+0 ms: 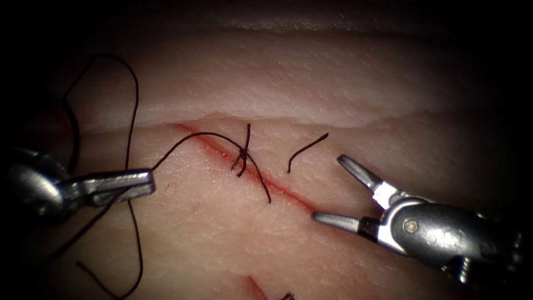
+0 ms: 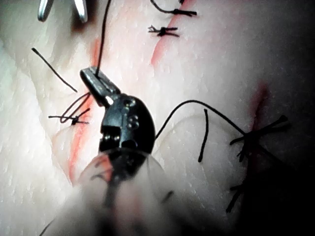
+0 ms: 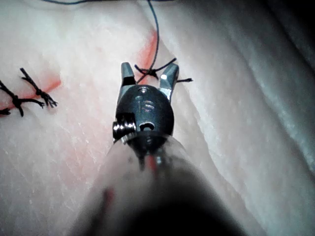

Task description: Wound Closure

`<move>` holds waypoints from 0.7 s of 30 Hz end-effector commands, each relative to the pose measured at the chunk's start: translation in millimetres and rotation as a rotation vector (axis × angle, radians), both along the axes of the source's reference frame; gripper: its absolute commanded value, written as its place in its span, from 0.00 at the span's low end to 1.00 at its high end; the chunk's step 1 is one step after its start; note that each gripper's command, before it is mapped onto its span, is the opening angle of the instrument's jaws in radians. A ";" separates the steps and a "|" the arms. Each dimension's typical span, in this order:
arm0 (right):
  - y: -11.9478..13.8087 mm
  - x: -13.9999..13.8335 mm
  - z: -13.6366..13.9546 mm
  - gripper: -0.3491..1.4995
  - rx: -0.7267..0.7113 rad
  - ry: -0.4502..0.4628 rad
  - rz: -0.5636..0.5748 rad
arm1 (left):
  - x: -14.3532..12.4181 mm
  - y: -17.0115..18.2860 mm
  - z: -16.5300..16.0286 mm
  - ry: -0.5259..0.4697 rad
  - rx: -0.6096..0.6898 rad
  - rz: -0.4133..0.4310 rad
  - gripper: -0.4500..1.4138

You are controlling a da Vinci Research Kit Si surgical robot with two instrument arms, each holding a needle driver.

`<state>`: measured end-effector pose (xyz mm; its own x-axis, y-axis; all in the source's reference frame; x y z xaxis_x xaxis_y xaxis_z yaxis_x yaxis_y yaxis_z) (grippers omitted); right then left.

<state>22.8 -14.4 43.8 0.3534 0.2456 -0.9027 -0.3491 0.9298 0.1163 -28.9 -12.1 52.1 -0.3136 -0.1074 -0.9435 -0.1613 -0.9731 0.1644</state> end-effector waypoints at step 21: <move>6.9 9.8 -3.4 0.64 0.009 0.096 -0.051 | -2.2 -2.8 -0.2 -0.132 0.109 0.204 0.00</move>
<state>31.5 -8.4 40.3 0.2813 0.2426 -0.9284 -0.2861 0.9447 0.1602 -30.5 -15.0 51.3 -0.1724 -0.0504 -0.9837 0.0402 -0.9982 0.0441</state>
